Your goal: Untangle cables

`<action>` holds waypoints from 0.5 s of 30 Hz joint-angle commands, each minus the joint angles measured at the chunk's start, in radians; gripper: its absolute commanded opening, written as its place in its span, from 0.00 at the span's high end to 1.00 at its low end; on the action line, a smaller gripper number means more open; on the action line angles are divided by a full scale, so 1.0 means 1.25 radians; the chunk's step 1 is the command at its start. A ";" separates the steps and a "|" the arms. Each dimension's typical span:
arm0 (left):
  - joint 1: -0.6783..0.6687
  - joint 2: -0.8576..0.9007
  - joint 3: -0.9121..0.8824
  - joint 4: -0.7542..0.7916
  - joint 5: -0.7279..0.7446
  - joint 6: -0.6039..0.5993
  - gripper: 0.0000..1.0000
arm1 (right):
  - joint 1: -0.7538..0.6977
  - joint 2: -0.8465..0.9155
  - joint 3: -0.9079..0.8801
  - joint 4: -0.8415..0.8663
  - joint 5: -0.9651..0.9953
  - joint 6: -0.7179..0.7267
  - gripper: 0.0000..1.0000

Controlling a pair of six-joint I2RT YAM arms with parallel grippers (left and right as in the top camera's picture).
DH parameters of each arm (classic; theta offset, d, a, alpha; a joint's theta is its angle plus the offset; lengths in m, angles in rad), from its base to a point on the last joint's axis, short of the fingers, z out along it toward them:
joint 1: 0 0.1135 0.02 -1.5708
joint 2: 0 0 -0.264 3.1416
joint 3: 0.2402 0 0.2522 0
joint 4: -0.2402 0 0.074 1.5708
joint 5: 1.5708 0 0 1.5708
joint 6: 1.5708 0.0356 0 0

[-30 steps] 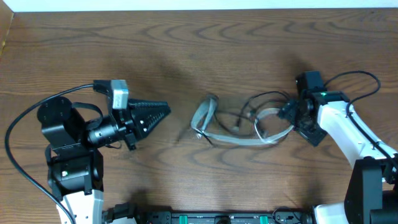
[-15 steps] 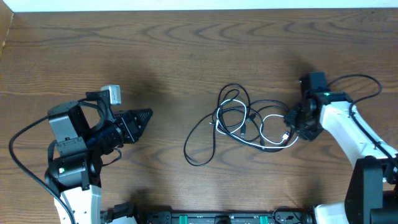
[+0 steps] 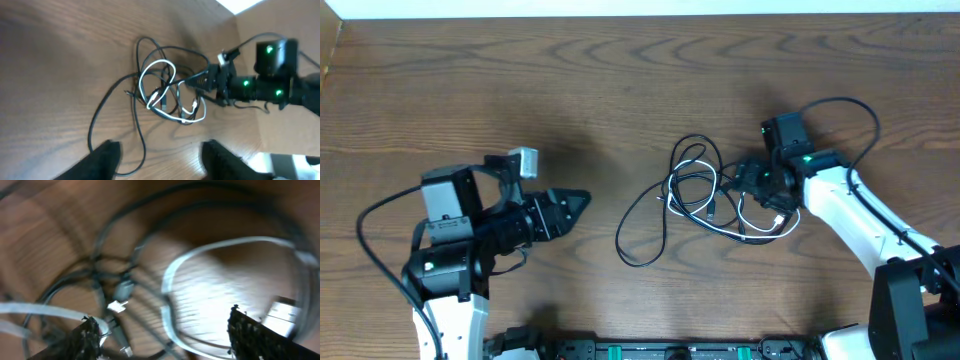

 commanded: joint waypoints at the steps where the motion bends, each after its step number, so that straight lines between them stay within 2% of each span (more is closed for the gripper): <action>1: -0.040 0.002 0.017 -0.008 -0.074 0.012 0.37 | 0.018 0.004 -0.002 0.013 -0.104 -0.139 0.15; 3: -0.064 0.006 0.017 -0.011 -0.095 0.012 0.37 | 0.027 0.004 -0.002 0.018 -0.117 -0.147 0.11; 6: -0.095 0.018 0.017 -0.010 -0.099 0.012 0.37 | 0.042 0.004 -0.002 0.038 -0.109 -0.147 0.10; 10: -0.117 0.041 0.017 -0.010 -0.115 0.012 0.37 | 0.065 0.005 -0.002 0.096 -0.034 -0.153 0.22; 15: -0.120 0.076 0.017 -0.010 -0.117 0.011 0.37 | 0.105 0.009 -0.002 0.179 -0.028 -0.190 0.18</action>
